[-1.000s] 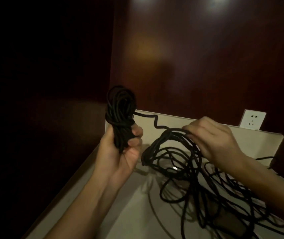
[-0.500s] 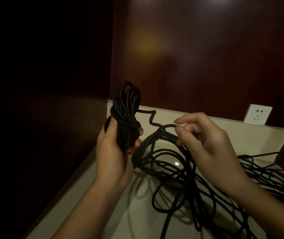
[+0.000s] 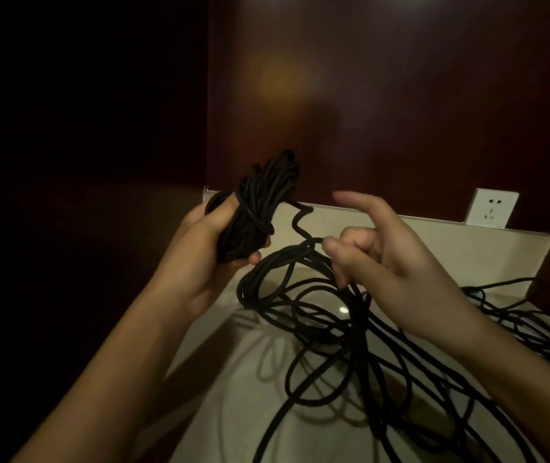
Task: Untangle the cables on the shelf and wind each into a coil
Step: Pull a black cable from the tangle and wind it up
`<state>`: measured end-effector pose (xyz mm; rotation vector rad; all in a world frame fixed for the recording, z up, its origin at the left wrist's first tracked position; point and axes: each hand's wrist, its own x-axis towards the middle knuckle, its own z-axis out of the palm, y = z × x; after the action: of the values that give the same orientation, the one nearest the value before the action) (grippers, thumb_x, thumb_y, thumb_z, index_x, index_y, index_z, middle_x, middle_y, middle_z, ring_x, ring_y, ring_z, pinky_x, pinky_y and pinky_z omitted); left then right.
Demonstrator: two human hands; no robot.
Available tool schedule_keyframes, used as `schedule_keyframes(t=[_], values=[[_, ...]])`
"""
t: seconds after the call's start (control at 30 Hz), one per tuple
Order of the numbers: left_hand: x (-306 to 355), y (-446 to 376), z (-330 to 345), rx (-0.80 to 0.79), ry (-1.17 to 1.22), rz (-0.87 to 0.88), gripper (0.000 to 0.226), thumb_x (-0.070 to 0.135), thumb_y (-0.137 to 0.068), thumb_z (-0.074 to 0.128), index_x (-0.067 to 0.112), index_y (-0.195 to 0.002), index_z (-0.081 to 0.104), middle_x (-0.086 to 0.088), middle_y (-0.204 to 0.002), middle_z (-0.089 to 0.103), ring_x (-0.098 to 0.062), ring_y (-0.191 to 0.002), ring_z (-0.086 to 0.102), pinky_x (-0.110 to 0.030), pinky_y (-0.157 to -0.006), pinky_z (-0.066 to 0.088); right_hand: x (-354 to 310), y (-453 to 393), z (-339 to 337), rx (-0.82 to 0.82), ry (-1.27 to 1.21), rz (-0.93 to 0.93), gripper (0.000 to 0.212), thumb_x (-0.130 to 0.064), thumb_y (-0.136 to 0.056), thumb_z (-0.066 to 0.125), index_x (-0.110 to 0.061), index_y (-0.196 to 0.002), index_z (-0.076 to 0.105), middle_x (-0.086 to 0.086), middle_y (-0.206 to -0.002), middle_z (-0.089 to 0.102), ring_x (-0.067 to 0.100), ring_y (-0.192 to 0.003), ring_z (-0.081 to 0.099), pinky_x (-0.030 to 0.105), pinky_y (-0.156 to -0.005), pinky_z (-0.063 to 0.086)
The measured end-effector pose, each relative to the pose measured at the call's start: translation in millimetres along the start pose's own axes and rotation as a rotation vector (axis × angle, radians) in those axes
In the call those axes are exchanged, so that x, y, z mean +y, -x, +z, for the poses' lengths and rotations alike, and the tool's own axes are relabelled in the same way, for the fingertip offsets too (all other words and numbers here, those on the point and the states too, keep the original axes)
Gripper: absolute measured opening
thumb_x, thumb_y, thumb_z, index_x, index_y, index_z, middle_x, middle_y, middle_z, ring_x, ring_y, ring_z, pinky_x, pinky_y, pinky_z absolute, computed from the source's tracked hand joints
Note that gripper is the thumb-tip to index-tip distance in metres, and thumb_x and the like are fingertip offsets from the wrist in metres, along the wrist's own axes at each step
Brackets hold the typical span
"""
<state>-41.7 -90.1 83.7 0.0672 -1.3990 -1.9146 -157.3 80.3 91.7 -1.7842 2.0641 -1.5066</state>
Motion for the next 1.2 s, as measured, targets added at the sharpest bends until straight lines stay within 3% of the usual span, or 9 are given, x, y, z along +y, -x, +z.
schedule_keyframes(t=[0.07, 0.2, 0.3, 0.4, 0.57, 0.83, 0.97, 1.07, 1.2], values=[[3, -3, -4, -0.099, -0.059, -0.035, 0.024, 0.019, -0.096, 0.052, 0.015, -0.078, 0.068, -0.004, -0.064, 0.062, -0.016, -0.058, 0.06, -0.021, -0.042, 0.042, -3, 1, 0, -0.074, -0.085, 0.108, 0.051, -0.041, -0.095, 0.051, -0.036, -0.143, 0.032, 0.001, -0.066, 0.062, 0.034, -0.069, 0.056, 0.034, -0.075, 0.051], [9, -9, -8, -0.258, -0.244, -0.105, 0.019, 0.026, -0.084, 0.059, 0.011, -0.084, 0.07, -0.006, -0.067, 0.063, -0.016, -0.057, 0.061, -0.022, -0.041, 0.044, -2, -6, 2, -0.194, -0.185, 0.238, 0.073, -0.086, -0.08, 0.028, -0.05, -0.143, 0.035, 0.003, -0.066, 0.061, 0.015, -0.055, 0.035, 0.019, -0.051, 0.034], [15, -17, -12, -0.318, -0.398, -0.145, 0.029, 0.029, -0.085, 0.059, 0.004, -0.097, 0.067, -0.008, -0.073, 0.065, -0.019, -0.061, 0.063, -0.022, -0.041, 0.046, -7, -14, 2, -0.19, -0.119, 0.338, 0.072, -0.103, -0.055, 0.02, -0.07, -0.109, 0.054, -0.008, -0.076, 0.062, 0.007, -0.063, 0.054, 0.02, -0.055, 0.044], [18, -18, -11, -0.409, -0.586, -0.137, 0.047, 0.035, -0.086, 0.059, -0.007, -0.107, 0.062, -0.013, -0.081, 0.066, -0.021, -0.065, 0.064, -0.023, -0.044, 0.047, -19, -24, 4, -0.245, -0.117, 0.334, 0.046, -0.086, -0.062, 0.028, -0.064, -0.075, 0.066, -0.035, -0.082, 0.067, -0.001, -0.09, 0.064, 0.031, -0.083, 0.049], [18, -29, -5, -0.323, -0.666, -0.125, 0.046, 0.047, -0.095, 0.053, 0.002, -0.1, 0.058, -0.013, -0.072, 0.065, -0.02, -0.055, 0.064, -0.024, -0.038, 0.046, -13, -42, 14, -0.293, -0.18, 0.342, 0.064, -0.063, -0.073, 0.064, -0.008, -0.103, 0.075, 0.0, -0.084, 0.072, 0.008, -0.066, 0.056, 0.024, -0.057, 0.037], [-8, -30, 7, -0.009, -0.422, -0.161, 0.079, 0.081, -0.085, 0.031, 0.011, -0.094, 0.068, -0.003, -0.072, 0.072, -0.015, -0.058, 0.07, -0.024, -0.042, 0.048, 5, -46, 16, -0.113, -0.366, 0.489, 0.023, -0.037, -0.086, 0.067, -0.017, -0.093, 0.075, 0.001, -0.079, 0.063, 0.008, -0.065, 0.054, 0.018, -0.05, 0.039], [-32, 1, -3, -0.063, -0.453, -0.042, 0.07, 0.086, -0.076, 0.049, 0.026, -0.104, 0.072, 0.004, -0.098, 0.074, -0.012, -0.088, 0.073, -0.03, -0.077, 0.054, 9, -40, 13, 0.05, -0.599, 0.54, 0.014, -0.038, -0.087, 0.066, -0.027, -0.082, 0.073, -0.002, -0.083, 0.062, 0.011, -0.076, 0.054, 0.021, -0.055, 0.039], [-45, 17, -5, -0.344, -0.705, -0.008, 0.04, 0.048, -0.082, 0.077, 0.019, -0.107, 0.073, 0.0, -0.098, 0.074, -0.017, -0.092, 0.071, -0.033, -0.082, 0.055, 13, -37, 11, 0.084, -0.726, 0.592, 0.013, -0.042, -0.087, 0.065, -0.03, -0.088, 0.07, -0.004, -0.077, 0.062, 0.004, -0.062, 0.057, 0.019, -0.051, 0.042], [-40, 11, -10, -0.421, -0.679, 0.025, 0.013, 0.003, -0.091, 0.068, 0.008, -0.103, 0.072, -0.008, -0.084, 0.072, -0.022, -0.075, 0.066, -0.029, -0.068, 0.053, 21, -32, 1, -0.048, -0.626, 0.51, 0.022, -0.046, -0.089, 0.06, -0.031, -0.099, 0.073, 0.003, -0.092, 0.063, 0.011, -0.072, 0.059, 0.031, -0.074, 0.046]])
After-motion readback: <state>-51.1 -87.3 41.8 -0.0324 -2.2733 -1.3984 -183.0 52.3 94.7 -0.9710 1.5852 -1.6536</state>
